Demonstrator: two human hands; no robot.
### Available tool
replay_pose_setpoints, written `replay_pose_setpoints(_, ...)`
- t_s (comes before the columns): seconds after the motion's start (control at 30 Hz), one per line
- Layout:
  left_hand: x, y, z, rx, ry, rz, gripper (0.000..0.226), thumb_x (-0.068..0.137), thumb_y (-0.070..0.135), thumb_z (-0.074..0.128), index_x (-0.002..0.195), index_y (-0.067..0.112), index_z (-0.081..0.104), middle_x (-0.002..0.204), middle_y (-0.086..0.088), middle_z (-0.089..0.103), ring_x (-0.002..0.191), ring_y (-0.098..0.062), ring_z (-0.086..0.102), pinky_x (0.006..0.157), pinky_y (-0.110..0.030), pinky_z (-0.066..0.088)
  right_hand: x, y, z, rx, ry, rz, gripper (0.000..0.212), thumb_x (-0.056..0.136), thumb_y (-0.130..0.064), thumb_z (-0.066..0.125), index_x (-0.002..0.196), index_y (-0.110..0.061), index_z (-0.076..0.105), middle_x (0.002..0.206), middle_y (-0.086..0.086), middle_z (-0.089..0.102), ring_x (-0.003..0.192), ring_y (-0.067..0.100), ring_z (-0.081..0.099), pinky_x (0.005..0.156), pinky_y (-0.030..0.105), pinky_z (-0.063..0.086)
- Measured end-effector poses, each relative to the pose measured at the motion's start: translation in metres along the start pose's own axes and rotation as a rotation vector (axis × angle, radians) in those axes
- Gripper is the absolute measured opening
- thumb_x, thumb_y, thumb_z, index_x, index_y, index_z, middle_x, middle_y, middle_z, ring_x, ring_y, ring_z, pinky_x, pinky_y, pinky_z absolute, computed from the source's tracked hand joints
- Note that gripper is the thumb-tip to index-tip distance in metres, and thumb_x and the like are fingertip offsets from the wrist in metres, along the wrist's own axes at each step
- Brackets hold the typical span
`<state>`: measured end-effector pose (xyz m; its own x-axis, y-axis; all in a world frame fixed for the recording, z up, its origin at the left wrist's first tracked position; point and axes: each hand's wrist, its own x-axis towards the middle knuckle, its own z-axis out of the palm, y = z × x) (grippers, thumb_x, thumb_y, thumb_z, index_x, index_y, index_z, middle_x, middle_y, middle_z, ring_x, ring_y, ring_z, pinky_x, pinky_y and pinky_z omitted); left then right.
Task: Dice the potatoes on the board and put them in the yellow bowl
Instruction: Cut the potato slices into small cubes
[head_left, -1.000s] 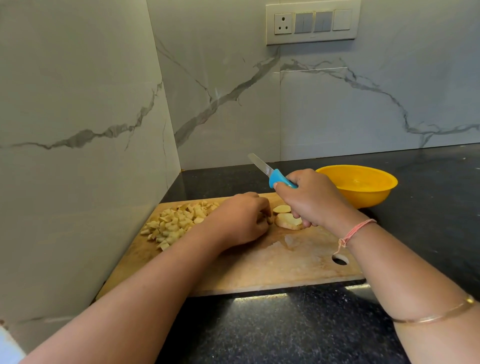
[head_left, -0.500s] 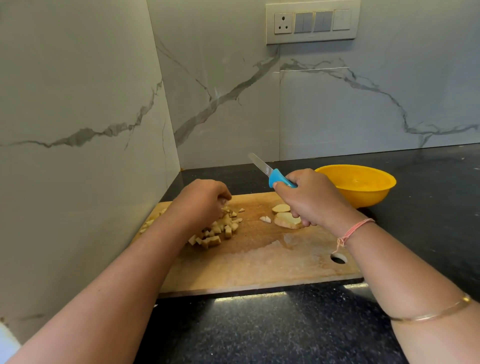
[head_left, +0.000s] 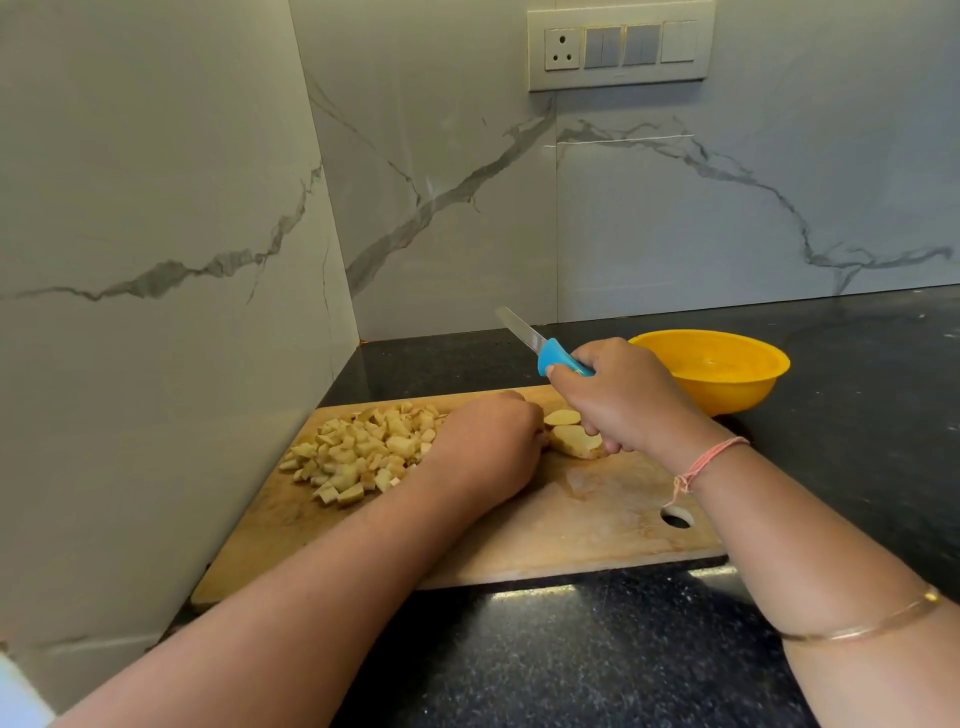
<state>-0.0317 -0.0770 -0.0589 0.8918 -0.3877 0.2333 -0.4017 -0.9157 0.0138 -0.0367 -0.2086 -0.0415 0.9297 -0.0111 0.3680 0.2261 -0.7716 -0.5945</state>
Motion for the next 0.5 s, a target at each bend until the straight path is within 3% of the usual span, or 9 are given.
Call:
replay_pose_setpoints(0.13,-0.001,-0.011,-0.002,0.058,0.029,-0.075,0.017,0.098,0.018,0.049,0.112,0.016,0.058,0.109,-0.004,0.057,0.093,-0.016,0.055,0.08,-0.029,0.051,-0.001,0.0,0.0,-0.01,-0.006,-0.001,0.02,0.096,-0.036,0.044,0.1,-0.02,0.054,0.066,-0.001,0.056,0.041,0.009,0.049,0.04,0.016,0.037)
replay_pose_setpoints(0.37,-0.016,-0.04,-0.015,0.219,-0.12,-0.159,0.03,0.097,0.018,0.046,0.127,0.02,0.048,0.128,-0.006,0.047,0.118,-0.025,0.042,0.097,-0.037,0.039,-0.001,0.0,-0.001,-0.009,-0.003,-0.011,0.022,0.096,-0.037,0.044,0.098,-0.018,0.056,0.064,-0.001,0.055,0.04,0.008,0.049,0.038,0.014,0.034)
replay_pose_setpoints(0.5,-0.016,-0.046,-0.02,0.222,-0.121,-0.242,0.034,0.097,0.018,0.047,0.131,0.022,0.048,0.133,-0.005,0.045,0.122,-0.025,0.039,0.1,-0.039,0.038,0.0,0.0,-0.001,0.005,0.003,-0.006,0.023,0.096,-0.037,0.044,0.099,-0.018,0.057,0.065,-0.001,0.055,0.04,0.008,0.049,0.038,0.015,0.035)
